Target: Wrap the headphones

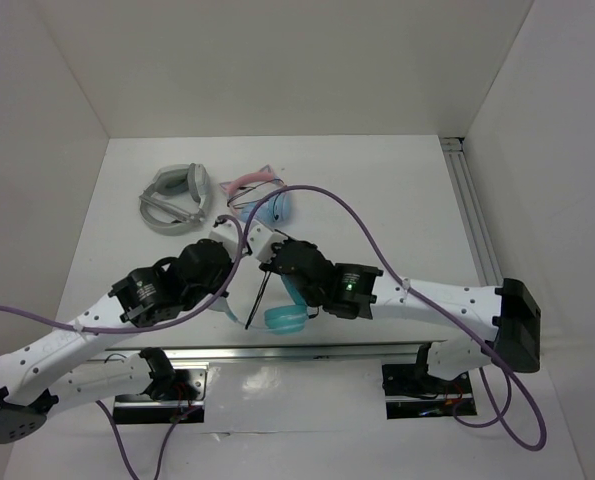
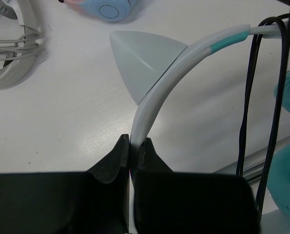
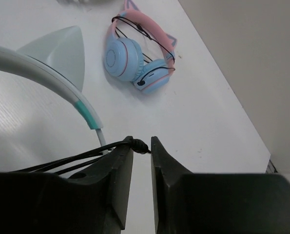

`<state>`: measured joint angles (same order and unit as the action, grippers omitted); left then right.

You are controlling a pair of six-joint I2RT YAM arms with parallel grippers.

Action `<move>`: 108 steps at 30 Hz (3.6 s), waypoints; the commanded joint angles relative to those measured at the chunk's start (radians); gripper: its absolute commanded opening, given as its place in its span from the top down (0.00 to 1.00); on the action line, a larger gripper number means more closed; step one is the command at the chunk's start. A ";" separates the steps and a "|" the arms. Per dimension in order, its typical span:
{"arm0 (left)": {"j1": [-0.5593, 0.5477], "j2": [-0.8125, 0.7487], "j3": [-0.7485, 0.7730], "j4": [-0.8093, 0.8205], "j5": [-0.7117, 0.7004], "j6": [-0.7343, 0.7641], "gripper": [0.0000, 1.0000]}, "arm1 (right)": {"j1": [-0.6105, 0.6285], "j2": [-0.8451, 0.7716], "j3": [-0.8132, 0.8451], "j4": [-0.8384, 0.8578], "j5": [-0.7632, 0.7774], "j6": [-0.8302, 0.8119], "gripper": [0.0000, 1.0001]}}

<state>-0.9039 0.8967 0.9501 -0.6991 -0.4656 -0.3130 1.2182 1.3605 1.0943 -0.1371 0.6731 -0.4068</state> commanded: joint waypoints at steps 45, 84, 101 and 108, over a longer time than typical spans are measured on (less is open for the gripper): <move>0.471 0.251 0.055 0.147 0.305 -0.239 1.00 | -0.292 -0.334 0.007 -0.271 -0.259 0.677 0.00; 0.349 0.220 -0.226 0.334 0.068 -0.540 0.00 | -0.180 -0.483 -0.093 -0.317 -0.282 0.799 0.00; 0.298 -0.222 0.430 -0.328 -0.062 -0.228 0.00 | -0.161 -0.385 0.414 -0.930 0.032 0.832 0.00; 0.298 -0.330 0.544 -0.523 -0.108 -0.193 0.00 | -0.161 -0.432 0.462 -1.053 0.037 0.841 0.00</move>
<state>-0.6048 0.5884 1.4803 -1.0771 -0.5297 -0.5499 1.0496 0.9424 1.4944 -1.0916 0.6857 0.4236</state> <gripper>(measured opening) 0.998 0.999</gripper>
